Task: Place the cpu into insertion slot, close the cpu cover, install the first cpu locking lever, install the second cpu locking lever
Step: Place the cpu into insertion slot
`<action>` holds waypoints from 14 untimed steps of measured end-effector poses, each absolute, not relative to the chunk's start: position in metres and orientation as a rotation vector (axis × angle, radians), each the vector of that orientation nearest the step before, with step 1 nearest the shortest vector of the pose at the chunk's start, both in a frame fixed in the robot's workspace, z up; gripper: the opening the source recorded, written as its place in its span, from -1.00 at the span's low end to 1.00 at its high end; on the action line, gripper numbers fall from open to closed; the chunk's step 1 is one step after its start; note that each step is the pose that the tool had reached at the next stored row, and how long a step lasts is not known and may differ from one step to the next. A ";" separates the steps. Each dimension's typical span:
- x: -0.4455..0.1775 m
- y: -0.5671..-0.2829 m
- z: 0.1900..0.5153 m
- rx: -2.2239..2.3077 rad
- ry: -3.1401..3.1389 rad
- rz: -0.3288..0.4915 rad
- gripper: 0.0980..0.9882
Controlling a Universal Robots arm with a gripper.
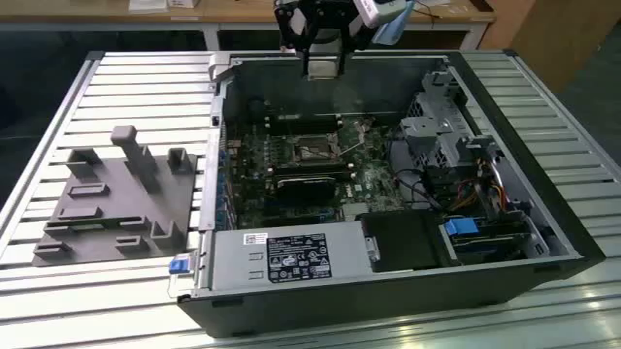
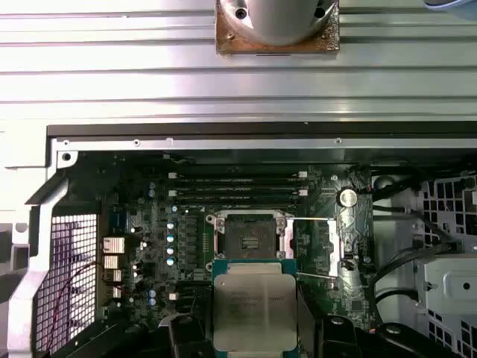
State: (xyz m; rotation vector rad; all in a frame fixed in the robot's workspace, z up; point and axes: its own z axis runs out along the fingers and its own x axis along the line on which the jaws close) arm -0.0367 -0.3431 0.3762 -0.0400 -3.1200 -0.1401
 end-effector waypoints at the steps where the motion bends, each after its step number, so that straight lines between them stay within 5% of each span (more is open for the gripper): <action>1: -0.037 -0.343 0.376 -0.040 -3.120 -0.140 -0.01; 14: -0.037 -0.343 0.375 -0.040 -3.120 -0.140 -0.01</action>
